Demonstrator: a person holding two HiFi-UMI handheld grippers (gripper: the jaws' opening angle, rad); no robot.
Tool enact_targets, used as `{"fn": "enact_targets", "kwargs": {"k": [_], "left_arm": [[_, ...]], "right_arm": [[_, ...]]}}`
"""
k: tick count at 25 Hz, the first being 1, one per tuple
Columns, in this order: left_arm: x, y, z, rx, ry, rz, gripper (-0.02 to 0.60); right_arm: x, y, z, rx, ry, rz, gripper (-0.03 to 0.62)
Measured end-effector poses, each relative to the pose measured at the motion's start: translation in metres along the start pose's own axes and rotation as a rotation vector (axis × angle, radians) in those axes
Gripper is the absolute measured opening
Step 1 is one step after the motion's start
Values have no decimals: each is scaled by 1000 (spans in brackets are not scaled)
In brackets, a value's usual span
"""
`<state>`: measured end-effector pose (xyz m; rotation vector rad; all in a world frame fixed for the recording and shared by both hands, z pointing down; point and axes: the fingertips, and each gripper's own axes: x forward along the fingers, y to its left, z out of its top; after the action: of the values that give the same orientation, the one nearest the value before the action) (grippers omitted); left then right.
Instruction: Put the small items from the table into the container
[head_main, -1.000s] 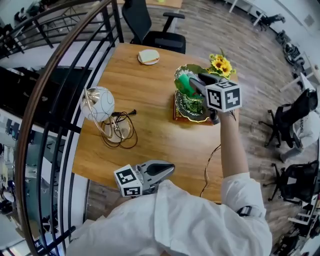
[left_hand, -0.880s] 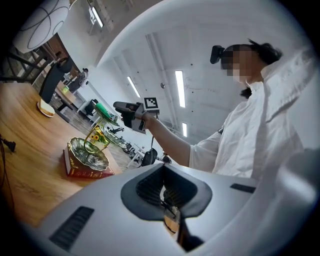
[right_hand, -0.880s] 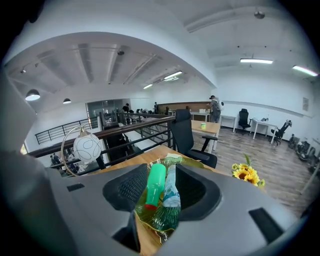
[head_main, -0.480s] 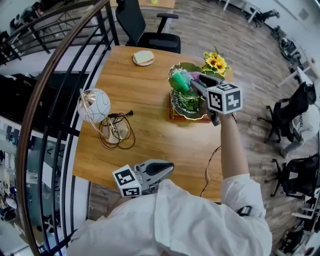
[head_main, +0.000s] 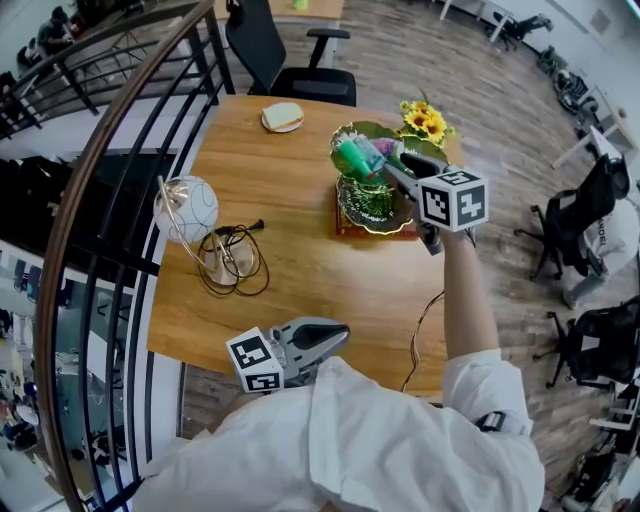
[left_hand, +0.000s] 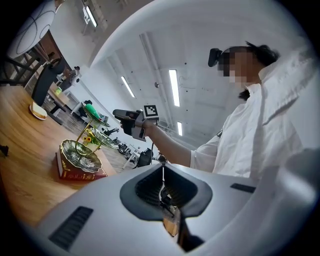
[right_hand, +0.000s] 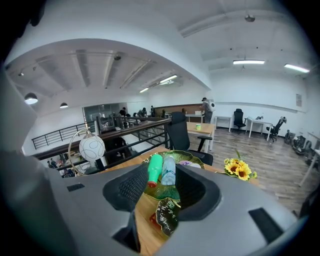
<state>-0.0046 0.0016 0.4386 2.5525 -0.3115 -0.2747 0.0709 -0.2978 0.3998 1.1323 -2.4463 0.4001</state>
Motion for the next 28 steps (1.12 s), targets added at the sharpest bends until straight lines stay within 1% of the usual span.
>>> {"fn": "enact_targets", "kwargs": {"k": [7,13,17,23,26,28], "left_arm": [[6,-9,-7,1,31,-25,8],[11,-21,-16,2,53,-50,8],[15,-26,-19,1,66,-63,8],[24,-32,-24,-11,81,-83,8],[29,-36,-25,-15,88,-94,8],[31,-37,-27,-14,93,-98,8]], "right_arm": [[-23,-3,-11,61,-50,-3,173],[-48,-4,-31,104,-73,-26,173],[-66,-5,-41,132,-108,-36,173],[-88,1,-56,134,-173,-50,170],[-100,8,-62,129,-224,-43,139],[-109,13,-67,122,-260,-47,103]]}}
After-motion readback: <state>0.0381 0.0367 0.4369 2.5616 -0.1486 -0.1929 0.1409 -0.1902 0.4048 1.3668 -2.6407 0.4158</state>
